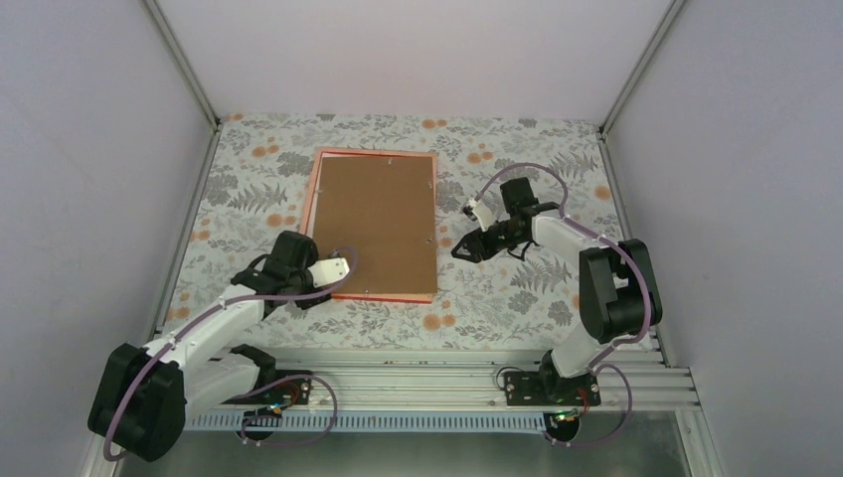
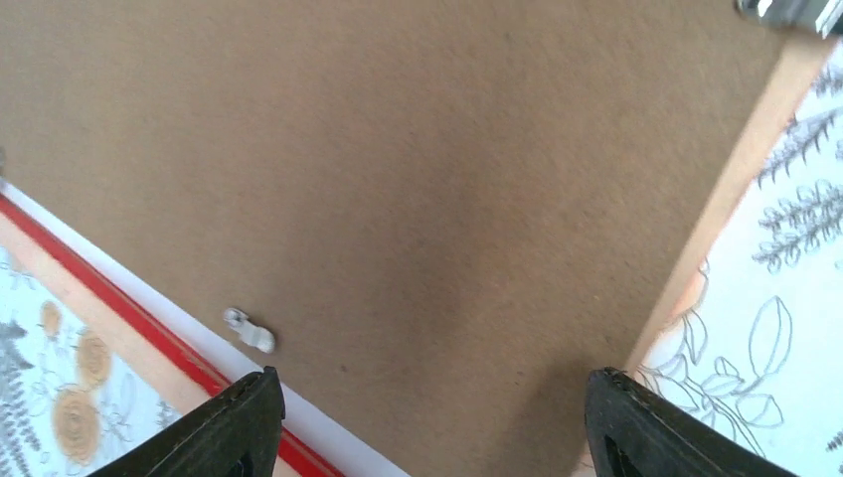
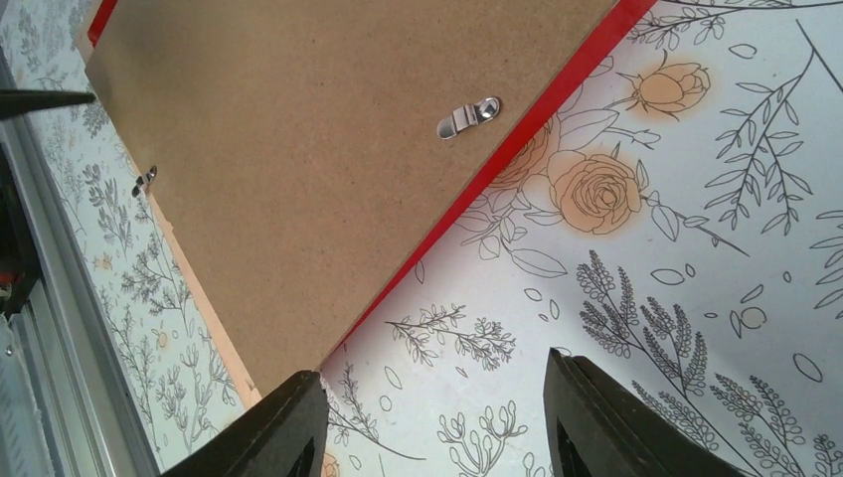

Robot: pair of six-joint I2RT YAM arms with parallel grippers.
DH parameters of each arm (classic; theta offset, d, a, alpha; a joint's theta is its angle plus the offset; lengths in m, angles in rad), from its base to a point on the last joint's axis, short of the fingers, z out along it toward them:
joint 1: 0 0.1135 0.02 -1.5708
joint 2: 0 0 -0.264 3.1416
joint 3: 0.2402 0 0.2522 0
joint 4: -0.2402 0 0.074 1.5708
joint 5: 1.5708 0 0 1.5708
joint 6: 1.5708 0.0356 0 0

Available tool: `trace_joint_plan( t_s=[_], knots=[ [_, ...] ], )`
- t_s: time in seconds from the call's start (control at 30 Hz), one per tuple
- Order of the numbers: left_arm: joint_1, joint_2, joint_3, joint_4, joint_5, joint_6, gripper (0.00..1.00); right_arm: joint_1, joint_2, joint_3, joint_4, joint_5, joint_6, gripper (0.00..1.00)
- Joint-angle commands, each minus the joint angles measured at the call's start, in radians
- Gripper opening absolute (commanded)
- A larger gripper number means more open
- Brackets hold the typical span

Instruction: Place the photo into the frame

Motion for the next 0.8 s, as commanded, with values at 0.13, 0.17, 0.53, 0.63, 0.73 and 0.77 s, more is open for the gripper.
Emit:
trace_joint_plan(
  t_s=[0.13, 0.17, 0.53, 0.63, 0.73, 0.77],
  knots=[
    [0.103, -0.064, 0.165, -0.201, 0.346, -0.010, 0.76, -0.005, 0.019, 0.034, 0.024, 0.027, 0.001, 0.47],
    [0.134, -0.047, 0.183, -0.220, 0.386, -0.015, 0.76, -0.005, 0.020, 0.029, 0.047, 0.037, 0.020, 0.44],
    [0.557, 0.467, 0.412, -0.024, 0.316, -0.264, 0.53, 0.065, 0.148, 0.047, 0.153, 0.111, 0.103, 0.13],
    [0.572, 0.552, 0.441, 0.004, 0.282, -0.260, 0.50, 0.077, 0.174, 0.054, 0.160, 0.119, 0.101, 0.11],
    [0.574, 0.611, 0.448, 0.020, 0.293, -0.243, 0.49, 0.096, 0.195, 0.063, 0.164, 0.122, 0.104, 0.09],
    [0.574, 0.627, 0.450, 0.023, 0.292, -0.244, 0.48, 0.102, 0.200, 0.066, 0.166, 0.125, 0.105, 0.09]
  ],
)
